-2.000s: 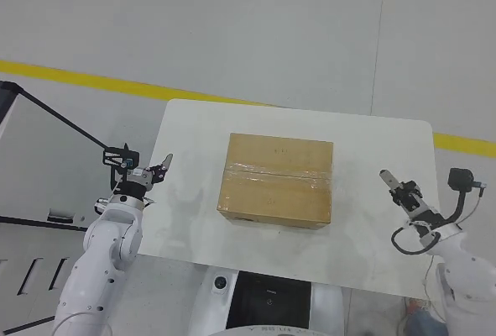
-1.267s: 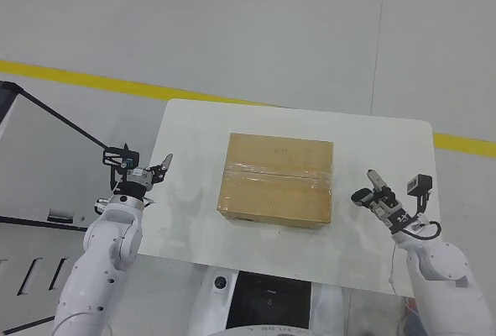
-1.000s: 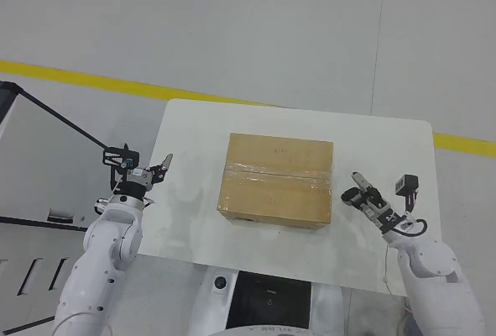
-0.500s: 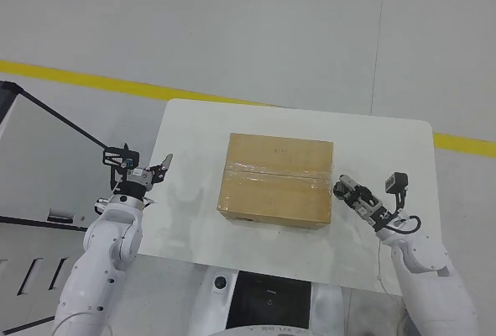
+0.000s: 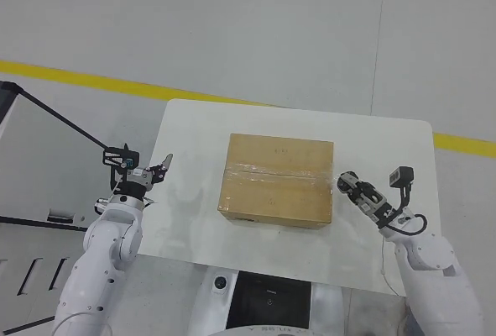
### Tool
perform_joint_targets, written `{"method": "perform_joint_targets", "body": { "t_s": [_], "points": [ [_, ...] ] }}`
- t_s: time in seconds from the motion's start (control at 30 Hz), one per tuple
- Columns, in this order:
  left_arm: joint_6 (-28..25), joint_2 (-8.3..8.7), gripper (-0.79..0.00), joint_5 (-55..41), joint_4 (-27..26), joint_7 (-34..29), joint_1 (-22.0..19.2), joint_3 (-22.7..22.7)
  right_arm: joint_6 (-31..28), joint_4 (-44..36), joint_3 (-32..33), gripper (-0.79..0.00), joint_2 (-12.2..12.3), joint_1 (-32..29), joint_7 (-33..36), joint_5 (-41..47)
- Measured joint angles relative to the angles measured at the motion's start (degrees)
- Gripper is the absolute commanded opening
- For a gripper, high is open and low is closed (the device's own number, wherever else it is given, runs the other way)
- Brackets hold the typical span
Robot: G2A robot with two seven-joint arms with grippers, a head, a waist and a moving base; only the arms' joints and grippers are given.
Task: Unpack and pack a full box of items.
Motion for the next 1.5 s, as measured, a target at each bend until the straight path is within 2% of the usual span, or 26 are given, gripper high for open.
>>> {"method": "perform_joint_targets", "body": {
  "t_s": [0.27, 0.53, 0.7, 1.17, 1.33, 1.5],
  "points": [
    [0.00, 0.00, 0.000, 0.00, 0.00, 0.00, 0.00, 0.00, 2.39, -3.87, -2.04, -0.785, 0.11, 2.53, 1.71, -1.20],
    [0.00, 0.00, 0.000, 0.00, 0.00, 0.00, 0.00, 0.00, 4.97, -8.64, -7.21, -0.785, -0.27, 5.02, 1.58, -2.53],
    [0.00, 0.00, 0.000, 0.00, 0.00, 0.00, 0.00, 0.00, 6.20, -9.53, -9.64, -0.785, -0.68, 8.08, -0.82, -1.70],
    [0.00, 0.00, 0.000, 0.00, 0.00, 0.00, 0.00, 0.00, 6.28, -9.97, -10.13, -0.785, -0.77, 8.39, -1.43, -1.77],
    [0.00, 0.00, 0.000, 0.00, 0.00, 0.00, 0.00, 0.00, 6.99, -12.13, -16.28, -0.785, -1.77, 15.00, -1.19, -1.04],
    [0.00, 0.00, 0.000, 0.00, 0.00, 0.00, 0.00, 0.00, 6.58, -6.43, -24.79, -0.785, -3.77, 25.81, -2.39, 0.55]
  ]
}}
